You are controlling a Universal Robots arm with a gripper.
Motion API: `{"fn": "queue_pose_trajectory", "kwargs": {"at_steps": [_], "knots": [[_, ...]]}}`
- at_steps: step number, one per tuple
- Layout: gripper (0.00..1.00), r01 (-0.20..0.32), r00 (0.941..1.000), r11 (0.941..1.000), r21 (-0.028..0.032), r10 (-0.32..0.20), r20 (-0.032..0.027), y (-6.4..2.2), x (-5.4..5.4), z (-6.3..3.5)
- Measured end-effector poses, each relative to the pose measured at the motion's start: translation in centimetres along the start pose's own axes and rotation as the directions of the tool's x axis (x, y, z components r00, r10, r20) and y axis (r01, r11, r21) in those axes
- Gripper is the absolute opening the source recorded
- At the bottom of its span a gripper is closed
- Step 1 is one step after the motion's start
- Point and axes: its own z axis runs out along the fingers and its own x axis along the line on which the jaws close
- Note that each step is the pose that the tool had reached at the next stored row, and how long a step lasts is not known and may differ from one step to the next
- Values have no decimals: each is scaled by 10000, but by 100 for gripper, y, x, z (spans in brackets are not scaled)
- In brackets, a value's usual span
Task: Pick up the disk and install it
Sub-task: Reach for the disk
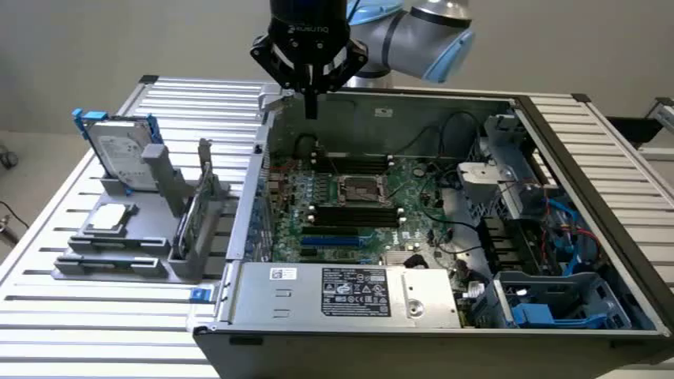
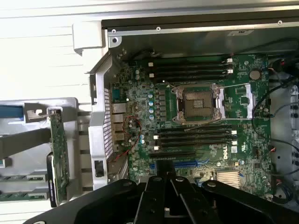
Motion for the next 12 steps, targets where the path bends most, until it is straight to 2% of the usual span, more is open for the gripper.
{"fn": "queue_pose_trajectory", "kwargs": {"at_steps": [12], "knots": [[11, 0, 10000, 10000, 0, 0, 0, 0, 0, 0]]}}
